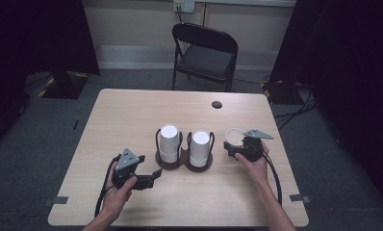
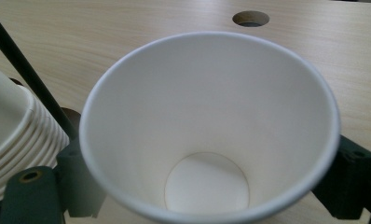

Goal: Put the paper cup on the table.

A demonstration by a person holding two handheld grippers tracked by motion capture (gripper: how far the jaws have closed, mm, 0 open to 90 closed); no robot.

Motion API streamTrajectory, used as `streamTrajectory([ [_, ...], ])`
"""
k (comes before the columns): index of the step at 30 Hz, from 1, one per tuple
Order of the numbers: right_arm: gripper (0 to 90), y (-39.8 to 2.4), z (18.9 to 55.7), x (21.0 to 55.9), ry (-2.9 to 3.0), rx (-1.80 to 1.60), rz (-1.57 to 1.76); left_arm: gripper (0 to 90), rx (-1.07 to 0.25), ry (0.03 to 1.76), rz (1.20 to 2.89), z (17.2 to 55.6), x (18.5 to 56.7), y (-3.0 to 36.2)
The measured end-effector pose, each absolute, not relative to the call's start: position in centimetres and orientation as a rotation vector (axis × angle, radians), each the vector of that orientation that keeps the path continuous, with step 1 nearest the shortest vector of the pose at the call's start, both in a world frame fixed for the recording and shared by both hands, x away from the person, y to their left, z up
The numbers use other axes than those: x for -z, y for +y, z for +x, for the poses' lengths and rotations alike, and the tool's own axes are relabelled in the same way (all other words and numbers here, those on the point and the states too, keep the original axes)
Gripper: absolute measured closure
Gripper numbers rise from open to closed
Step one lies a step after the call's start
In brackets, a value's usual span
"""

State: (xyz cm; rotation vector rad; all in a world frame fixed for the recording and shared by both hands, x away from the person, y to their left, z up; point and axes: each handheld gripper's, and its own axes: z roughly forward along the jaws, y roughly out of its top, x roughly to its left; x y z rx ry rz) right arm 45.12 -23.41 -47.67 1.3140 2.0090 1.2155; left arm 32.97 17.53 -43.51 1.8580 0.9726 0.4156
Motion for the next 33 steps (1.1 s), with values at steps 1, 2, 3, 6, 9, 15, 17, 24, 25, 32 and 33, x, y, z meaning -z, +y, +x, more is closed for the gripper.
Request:
streamTrajectory([
  [1,13.5,-23.5,45.1,47.7,2.015,-1.22,1.312,16.9,-0.416,0.974,1.856,33.0,43.5,17.5],
  [2,13.5,-23.5,45.0,47.7,2.011,-1.218,1.312,16.9,-0.421,0.976,1.86,33.0,43.5,17.5],
  [3,13.5,-23.6,45.0,47.7,2.004,-1.211,1.314,17.1,-0.431,0.98,1.862,33.0,43.5,17.4],
  [6,13.5,-23.6,44.8,47.5,2.0,-1.225,1.33,17.1,-0.427,0.976,1.865,32.9,43.5,17.3],
  [9,13.5,-23.4,44.8,47.7,2.034,-1.201,1.337,16.8,-0.423,0.973,1.865,32.8,43.5,17.1],
  [15,13.6,-23.5,44.5,47.6,2.042,-1.172,1.362,17.0,-0.412,0.972,1.876,32.8,43.8,16.8],
  [17,13.6,-23.8,44.4,47.5,2.045,-1.173,1.372,17.0,-0.412,0.968,1.879,32.8,43.8,16.8],
  [24,13.6,-24.5,43.4,47.5,2.048,-1.169,1.383,17.0,-0.424,0.97,1.872,32.8,43.6,17.0],
  [25,13.6,-24.6,43.3,47.5,2.047,-1.177,1.389,17.0,-0.423,0.977,1.867,32.8,43.6,16.9],
  [32,14.2,-25.3,42.0,46.7,2.049,-1.194,1.401,17.5,-0.445,0.995,1.858,32.9,43.6,16.9],
  [33,14.1,-25.5,41.8,46.5,2.04,-1.197,1.393,17.8,-0.446,0.992,1.865,33.0,43.5,16.9],
])
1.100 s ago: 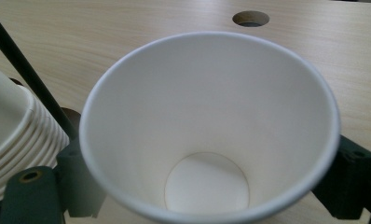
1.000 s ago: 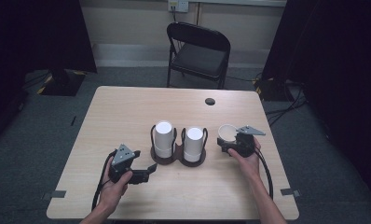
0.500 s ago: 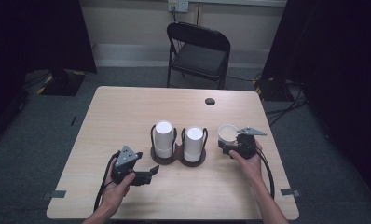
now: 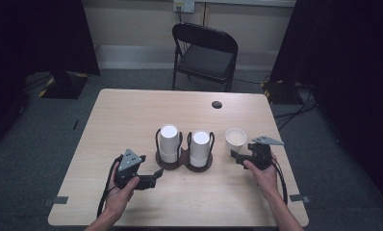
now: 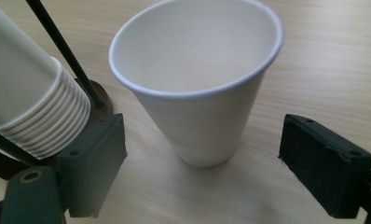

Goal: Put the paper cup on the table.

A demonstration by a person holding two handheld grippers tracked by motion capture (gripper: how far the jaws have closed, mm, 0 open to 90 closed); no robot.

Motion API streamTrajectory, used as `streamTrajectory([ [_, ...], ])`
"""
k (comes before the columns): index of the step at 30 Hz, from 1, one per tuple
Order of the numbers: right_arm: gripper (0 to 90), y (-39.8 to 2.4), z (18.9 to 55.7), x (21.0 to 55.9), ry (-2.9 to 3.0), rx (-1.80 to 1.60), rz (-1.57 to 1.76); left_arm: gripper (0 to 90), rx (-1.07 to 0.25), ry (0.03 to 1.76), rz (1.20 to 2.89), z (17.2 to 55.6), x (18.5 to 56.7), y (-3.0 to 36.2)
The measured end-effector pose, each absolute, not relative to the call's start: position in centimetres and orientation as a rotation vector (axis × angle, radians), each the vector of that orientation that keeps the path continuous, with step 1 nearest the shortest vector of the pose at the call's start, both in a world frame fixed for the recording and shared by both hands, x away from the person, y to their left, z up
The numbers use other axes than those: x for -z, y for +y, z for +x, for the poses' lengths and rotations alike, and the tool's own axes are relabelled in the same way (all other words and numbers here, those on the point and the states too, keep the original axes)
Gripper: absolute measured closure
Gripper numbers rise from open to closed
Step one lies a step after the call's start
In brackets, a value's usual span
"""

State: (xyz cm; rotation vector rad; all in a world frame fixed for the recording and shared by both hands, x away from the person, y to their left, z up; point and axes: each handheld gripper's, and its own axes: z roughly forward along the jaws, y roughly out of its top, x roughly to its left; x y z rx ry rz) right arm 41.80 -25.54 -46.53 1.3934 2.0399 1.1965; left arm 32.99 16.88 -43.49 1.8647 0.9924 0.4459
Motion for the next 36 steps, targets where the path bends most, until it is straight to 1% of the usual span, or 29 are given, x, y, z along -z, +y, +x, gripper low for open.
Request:
streamTrajectory([
  [4,14.1,-26.1,40.8,46.0,2.036,-1.214,1.388,17.8,-0.467,1.0,1.876,33.0,43.2,16.6],
  [7,14.1,-26.2,39.9,45.4,2.033,-1.214,1.37,18.0,-0.523,0.972,1.884,32.8,42.5,16.4],
  [9,14.6,-26.2,39.2,44.9,2.023,-1.2,1.393,18.0,-0.502,0.977,1.873,32.7,42.1,16.2],
  [13,15.1,-26.3,37.7,43.9,2.014,-1.223,1.408,18.0,-0.507,0.967,1.877,32.1,41.5,16.4],
  [19,15.2,-25.7,35.3,42.8,2.015,-1.241,1.365,17.8,-0.518,1.011,1.879,31.3,41.3,18.3],
  [25,16.0,-25.1,33.1,42.8,2.039,-1.243,1.334,18.0,-0.499,1.098,1.852,30.2,42.4,20.0],
  [29,16.1,-24.8,31.8,42.9,2.046,-1.252,1.32,17.9,-0.504,1.134,1.869,29.5,42.6,20.8],
  [34,16.5,-24.8,30.5,43.9,2.03,-1.252,1.314,17.8,-0.511,1.129,1.881,28.8,42.8,21.3],
  [36,17.2,-25.0,30.4,44.1,2.029,-1.255,1.33,17.7,-0.544,1.114,1.881,28.6,42.5,21.7],
])
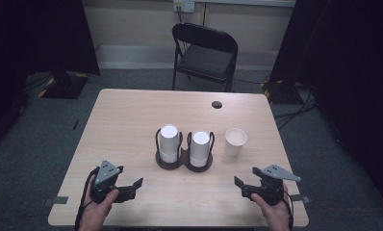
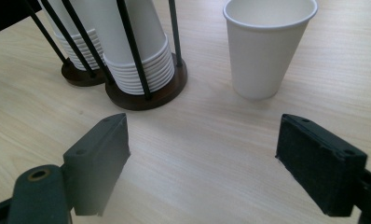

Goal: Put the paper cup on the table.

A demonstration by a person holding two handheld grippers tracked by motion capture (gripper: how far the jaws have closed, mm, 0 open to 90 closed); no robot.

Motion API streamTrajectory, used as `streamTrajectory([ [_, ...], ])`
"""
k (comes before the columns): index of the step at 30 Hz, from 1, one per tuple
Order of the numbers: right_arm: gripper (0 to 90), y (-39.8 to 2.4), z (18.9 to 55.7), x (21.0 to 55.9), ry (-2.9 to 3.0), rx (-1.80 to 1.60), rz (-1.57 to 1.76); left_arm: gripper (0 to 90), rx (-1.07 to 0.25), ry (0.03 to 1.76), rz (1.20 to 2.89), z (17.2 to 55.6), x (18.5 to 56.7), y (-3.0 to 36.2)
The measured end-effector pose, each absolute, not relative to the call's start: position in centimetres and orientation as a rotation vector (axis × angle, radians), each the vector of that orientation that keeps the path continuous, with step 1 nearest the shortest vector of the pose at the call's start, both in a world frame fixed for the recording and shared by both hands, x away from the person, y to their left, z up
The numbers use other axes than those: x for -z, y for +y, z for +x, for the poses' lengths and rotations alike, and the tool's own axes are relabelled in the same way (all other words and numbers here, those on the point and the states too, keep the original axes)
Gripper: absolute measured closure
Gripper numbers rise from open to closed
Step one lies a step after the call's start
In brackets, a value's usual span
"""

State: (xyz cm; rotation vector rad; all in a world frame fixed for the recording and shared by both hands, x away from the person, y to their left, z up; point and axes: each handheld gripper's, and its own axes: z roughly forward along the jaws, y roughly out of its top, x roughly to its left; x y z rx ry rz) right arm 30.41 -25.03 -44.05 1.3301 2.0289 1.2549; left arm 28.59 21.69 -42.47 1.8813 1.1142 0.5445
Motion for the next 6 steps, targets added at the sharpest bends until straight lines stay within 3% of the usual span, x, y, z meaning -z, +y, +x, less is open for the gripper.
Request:
streamTrajectory([
  [6,16.5,-25.9,31.0,44.7,1.988,-1.257,1.396,17.4,-0.516,1.13,1.886,29.1,43.6,21.9],
])
